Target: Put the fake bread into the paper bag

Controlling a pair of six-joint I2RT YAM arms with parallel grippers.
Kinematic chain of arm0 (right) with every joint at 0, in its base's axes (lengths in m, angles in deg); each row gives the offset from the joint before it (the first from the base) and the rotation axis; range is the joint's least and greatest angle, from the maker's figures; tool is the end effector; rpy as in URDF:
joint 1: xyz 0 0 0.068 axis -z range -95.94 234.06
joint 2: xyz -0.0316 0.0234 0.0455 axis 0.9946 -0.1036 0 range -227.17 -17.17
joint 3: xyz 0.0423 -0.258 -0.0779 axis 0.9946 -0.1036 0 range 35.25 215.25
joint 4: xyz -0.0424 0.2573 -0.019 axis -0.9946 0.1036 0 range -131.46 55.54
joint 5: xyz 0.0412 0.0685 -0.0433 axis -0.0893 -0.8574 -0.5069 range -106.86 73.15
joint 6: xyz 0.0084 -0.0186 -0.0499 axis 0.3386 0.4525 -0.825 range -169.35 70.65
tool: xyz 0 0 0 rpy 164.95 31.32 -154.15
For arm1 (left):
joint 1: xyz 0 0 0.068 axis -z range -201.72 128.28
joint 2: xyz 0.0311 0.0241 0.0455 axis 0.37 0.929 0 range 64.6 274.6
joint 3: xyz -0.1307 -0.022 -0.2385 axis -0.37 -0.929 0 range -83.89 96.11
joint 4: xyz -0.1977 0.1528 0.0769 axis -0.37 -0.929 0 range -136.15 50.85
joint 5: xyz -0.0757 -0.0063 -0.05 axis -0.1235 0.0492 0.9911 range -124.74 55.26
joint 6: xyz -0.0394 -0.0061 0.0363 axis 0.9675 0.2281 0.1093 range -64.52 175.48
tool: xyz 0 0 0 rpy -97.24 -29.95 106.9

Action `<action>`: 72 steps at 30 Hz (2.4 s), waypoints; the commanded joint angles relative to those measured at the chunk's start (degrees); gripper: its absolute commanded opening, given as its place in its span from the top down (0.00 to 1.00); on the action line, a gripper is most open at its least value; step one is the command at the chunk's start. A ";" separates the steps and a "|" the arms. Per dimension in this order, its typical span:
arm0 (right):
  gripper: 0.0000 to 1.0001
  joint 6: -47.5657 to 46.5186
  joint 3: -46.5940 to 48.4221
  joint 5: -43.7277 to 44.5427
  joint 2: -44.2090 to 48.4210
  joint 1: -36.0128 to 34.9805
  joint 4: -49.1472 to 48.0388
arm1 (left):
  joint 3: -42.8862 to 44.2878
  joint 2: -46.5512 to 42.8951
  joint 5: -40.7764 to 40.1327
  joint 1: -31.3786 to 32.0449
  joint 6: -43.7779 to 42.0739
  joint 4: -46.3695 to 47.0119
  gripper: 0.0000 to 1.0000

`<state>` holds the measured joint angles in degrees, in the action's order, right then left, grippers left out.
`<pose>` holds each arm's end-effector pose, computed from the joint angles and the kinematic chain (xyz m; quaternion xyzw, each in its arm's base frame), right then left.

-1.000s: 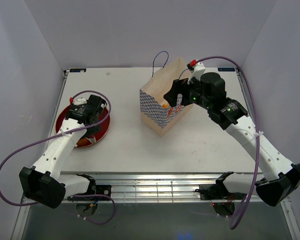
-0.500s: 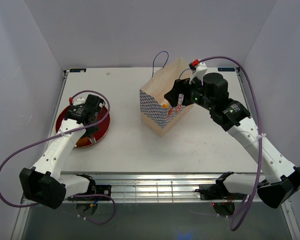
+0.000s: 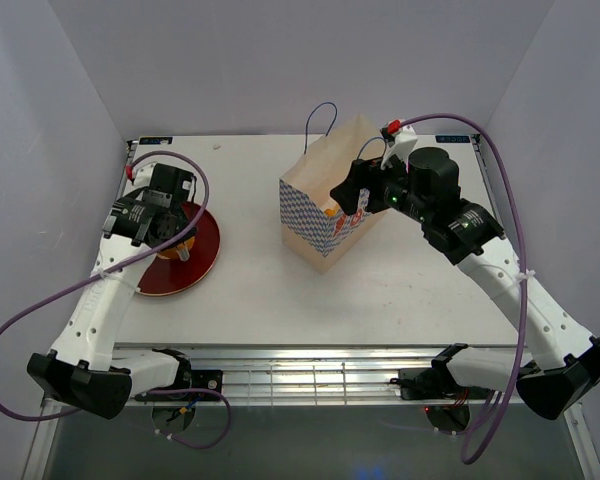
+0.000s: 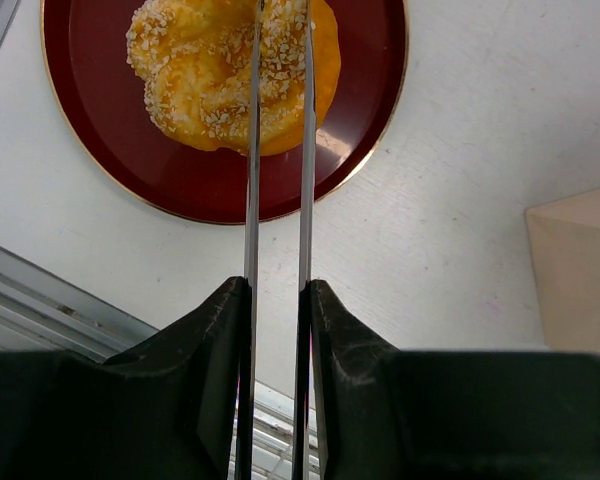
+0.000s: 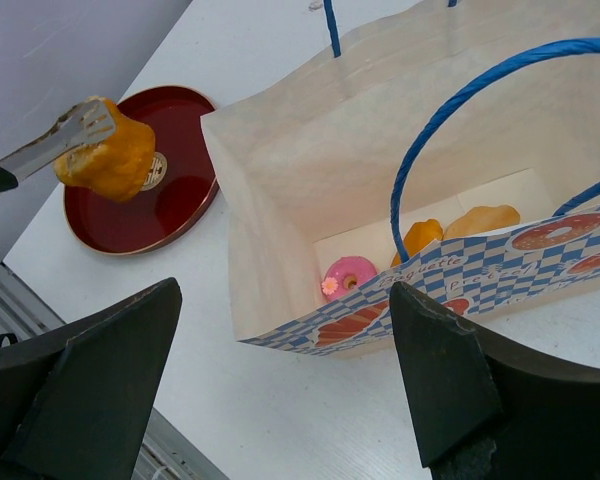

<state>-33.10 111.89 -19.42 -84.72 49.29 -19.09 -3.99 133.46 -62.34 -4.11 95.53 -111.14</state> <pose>0.2113 0.1486 0.4302 -0.1399 0.7715 0.2830 0.5524 0.2004 -0.0463 0.3733 -0.2416 0.9105 0.0848 0.3248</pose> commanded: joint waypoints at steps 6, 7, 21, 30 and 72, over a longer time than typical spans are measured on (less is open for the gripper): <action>0.10 0.62 1.40 1.78 1.46 0.40 0.39 | 11.67 -1.01 4.12 -0.12 -3.22 0.97 0.86; 0.10 0.80 1.67 1.86 1.46 0.57 0.57 | 14.29 -0.66 4.91 -0.12 -3.40 1.06 0.87; 0.10 3.34 3.86 9.25 1.46 1.54 1.80 | 30.22 2.77 34.78 -0.12 -6.21 12.82 0.84; 0.09 7.04 4.92 11.45 -2.14 2.77 -3.37 | 29.79 1.63 50.70 -0.12 -3.67 21.62 0.76; 0.79 10.47 -2.46 6.26 -4.96 5.76 -20.70 | 14.51 -1.71 63.01 0.50 1.34 36.21 0.71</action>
<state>-22.71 109.90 -12.56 -91.75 54.43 -36.99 11.64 134.14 -2.10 -3.98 95.86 -80.41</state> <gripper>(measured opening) 0.208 0.361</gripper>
